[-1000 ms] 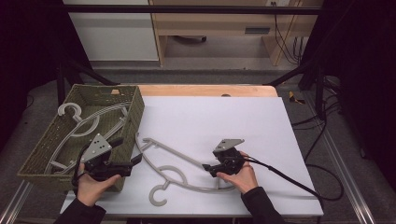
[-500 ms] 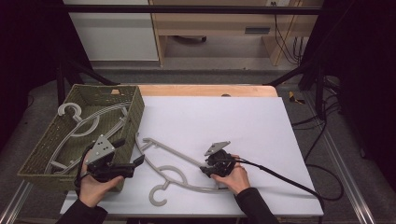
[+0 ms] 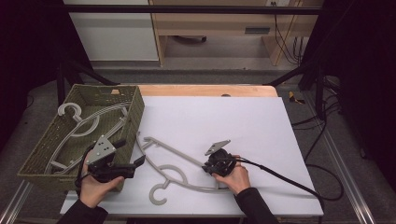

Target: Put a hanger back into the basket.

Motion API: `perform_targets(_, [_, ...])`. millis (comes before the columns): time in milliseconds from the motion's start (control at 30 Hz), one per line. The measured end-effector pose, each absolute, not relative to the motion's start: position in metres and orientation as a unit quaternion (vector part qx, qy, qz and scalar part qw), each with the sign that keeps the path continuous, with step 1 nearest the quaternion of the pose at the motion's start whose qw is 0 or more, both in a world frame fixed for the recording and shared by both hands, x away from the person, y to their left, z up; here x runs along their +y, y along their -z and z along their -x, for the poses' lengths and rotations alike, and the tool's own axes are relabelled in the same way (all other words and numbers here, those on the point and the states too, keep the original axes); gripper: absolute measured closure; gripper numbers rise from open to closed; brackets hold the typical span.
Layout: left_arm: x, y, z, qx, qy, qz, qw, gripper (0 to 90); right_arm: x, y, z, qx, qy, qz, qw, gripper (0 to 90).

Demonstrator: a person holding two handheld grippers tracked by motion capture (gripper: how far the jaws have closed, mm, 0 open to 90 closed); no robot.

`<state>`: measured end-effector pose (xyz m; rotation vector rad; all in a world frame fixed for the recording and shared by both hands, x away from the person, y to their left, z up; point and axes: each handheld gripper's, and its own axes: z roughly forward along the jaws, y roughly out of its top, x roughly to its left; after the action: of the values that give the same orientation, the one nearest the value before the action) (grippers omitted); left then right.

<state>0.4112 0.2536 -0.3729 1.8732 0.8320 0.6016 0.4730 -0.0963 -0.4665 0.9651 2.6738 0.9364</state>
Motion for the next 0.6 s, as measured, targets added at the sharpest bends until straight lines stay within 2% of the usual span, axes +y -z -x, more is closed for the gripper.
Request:
perform_targets(167, [0.251, 0.372, -0.409, 0.337, -0.245, -0.77, 0.484, 10.6, -0.104, 0.463, -0.476, 0.881, -0.289, -0.361, 0.106, 81.0])
perform_targets(600, [0.237, 0.376, -0.406, 0.322, -0.231, -0.784, 0.479, 10.6, -0.153, 0.466, -0.49, 0.8, -0.29, -0.509, 0.134, 80.9])
